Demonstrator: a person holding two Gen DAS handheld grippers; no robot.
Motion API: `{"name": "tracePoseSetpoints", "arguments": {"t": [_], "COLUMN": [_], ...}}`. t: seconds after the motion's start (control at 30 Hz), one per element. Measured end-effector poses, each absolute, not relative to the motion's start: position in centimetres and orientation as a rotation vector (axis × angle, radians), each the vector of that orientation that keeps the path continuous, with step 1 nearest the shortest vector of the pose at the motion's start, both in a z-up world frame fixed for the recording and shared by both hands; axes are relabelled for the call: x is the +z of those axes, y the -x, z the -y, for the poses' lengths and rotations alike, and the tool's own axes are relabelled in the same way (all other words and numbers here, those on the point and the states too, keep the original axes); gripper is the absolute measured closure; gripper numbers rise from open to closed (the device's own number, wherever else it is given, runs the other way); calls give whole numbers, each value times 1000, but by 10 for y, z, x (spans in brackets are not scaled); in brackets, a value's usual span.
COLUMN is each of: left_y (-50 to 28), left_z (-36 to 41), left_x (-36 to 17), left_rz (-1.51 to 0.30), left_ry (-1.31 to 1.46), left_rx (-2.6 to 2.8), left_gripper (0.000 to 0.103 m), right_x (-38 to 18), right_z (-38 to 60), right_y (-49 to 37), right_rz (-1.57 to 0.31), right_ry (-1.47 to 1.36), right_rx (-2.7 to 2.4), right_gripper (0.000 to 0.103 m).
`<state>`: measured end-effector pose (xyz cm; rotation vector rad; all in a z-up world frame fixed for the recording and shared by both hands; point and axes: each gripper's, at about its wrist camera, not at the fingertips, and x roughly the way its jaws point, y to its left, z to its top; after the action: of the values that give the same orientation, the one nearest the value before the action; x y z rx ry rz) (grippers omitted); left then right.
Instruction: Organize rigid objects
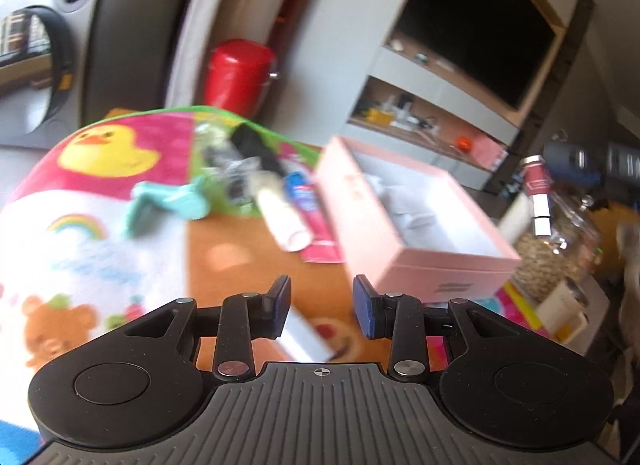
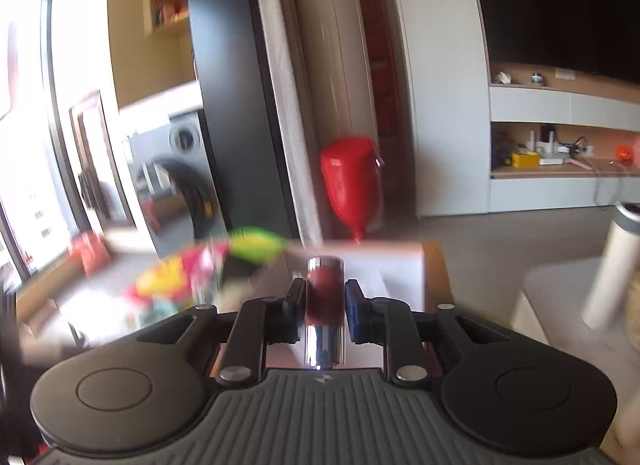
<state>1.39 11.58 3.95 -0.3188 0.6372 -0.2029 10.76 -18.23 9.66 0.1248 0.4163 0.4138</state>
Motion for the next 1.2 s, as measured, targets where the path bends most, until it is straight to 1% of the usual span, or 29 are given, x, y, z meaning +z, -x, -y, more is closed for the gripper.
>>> {"name": "tracePoseSetpoints", "arguments": {"t": [0.03,0.07,0.1,0.23,0.33,0.4,0.5,0.6,0.73,0.87,0.93,1.2], "left_y": [-13,-10,-9,-11,-19,-29,-51,-80,-117,-134,-131,-84], "left_z": [-121,-128,-133,-152,-168,-181,-205,-227,-246,-255,-249,-192], "left_x": [38,37,36,34,36,38,36,29,13,-4,-6,0], "left_rz": [-637,-636,-635,-619,-579,-554,-538,-562,-603,-643,-661,-689], "left_ry": [319,319,320,322,303,297,346,427,526,578,547,239], "left_rx": [-193,-183,-173,-130,-83,-31,27,12,-71,-142,-201,-316], "left_gripper": [65,65,65,65,65,65,65,65,66,66,66,65], "right_x": [100,102,99,68,40,26,10,0,-8,-14,-16,-17], "right_z": [180,176,173,159,136,116,91,72,64,64,66,56], "right_y": [-115,-121,-123,-116,-91,-71,-47,-34,-36,-41,-43,-51], "right_rz": [-406,-396,-395,-492,-523,-512,-498,-523,-576,-619,-628,-657], "right_ry": [-128,-123,-119,-121,-10,93,212,254,221,185,183,168], "right_rx": [396,377,367,415,444,461,503,565,597,596,594,651], "right_gripper": [63,49,42,42,41,33,26,26,26,26,26,26]}}
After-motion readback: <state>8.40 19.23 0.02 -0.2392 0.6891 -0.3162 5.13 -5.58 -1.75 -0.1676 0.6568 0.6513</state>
